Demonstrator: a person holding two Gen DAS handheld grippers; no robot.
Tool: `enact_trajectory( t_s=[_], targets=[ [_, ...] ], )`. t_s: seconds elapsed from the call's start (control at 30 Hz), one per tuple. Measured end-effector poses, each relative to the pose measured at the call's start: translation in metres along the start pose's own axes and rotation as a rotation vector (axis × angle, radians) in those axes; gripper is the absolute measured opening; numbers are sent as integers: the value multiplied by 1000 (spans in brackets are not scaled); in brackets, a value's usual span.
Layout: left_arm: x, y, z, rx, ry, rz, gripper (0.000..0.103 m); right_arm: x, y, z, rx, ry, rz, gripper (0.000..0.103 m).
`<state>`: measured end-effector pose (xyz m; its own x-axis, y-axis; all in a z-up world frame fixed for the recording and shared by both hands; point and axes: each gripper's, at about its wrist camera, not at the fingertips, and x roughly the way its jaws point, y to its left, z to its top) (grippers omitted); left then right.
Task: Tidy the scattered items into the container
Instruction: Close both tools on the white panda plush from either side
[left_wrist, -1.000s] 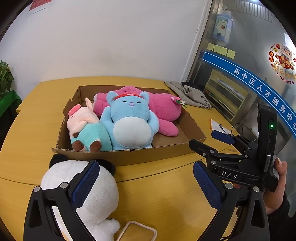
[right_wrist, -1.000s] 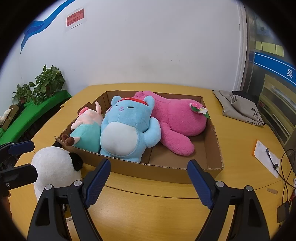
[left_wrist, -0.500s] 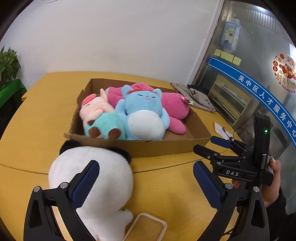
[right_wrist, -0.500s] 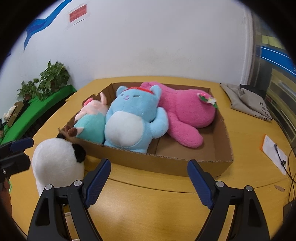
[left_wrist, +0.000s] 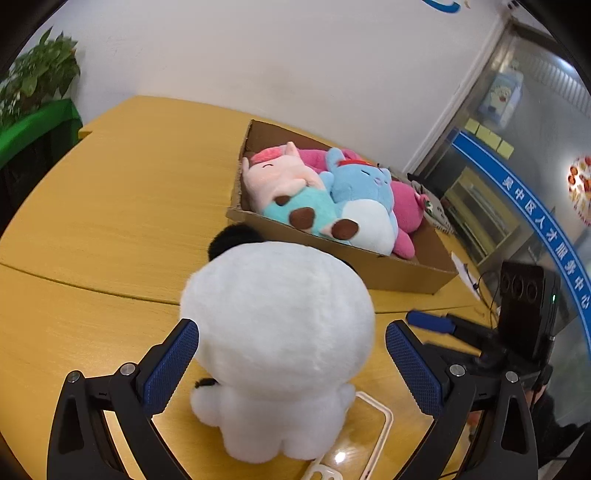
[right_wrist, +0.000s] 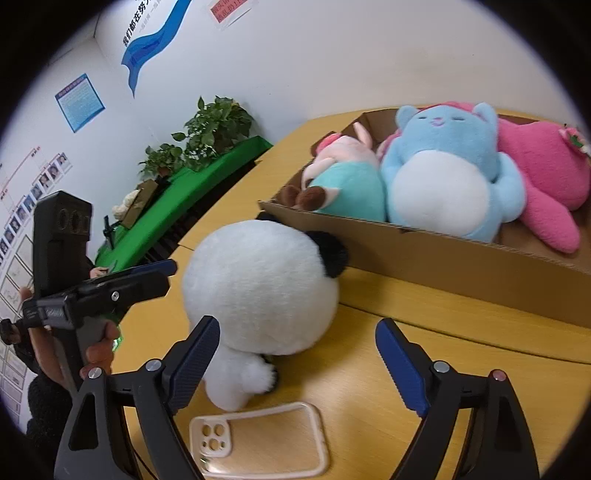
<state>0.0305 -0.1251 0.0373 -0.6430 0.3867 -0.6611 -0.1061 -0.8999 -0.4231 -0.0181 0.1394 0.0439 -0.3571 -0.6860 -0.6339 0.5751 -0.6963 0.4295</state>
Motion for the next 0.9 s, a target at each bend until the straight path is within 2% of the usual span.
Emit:
enact_trajectory(
  t_s=[0.13,0.27,0.37,0.47,0.57,0.63,0.77,0.9],
  targets=[
    [17,32,7,-69,58,-18,102,13,16,-8,-35,5,91,103],
    [35,55,8,-101,120,-113,102,19,32,-9,-66,-15,121,103],
    [46,66,9,-124,152,-212,103,29,29,-4,-30,-11,129,103],
    [51,68,9,-116,170,-255,103,47,22,0,21,21,135,103],
    [53,58,9,-58,185,-262,103,63,18,1,24,33,102,101],
    [52,51,9,-11,179,-220,98,70,12,2,28,25,85,95],
    [49,46,9,16,179,-212,88,71,1,0,53,25,112,83],
    [46,38,10,34,171,-191,84,68,-2,-1,47,17,122,79]
  ],
)
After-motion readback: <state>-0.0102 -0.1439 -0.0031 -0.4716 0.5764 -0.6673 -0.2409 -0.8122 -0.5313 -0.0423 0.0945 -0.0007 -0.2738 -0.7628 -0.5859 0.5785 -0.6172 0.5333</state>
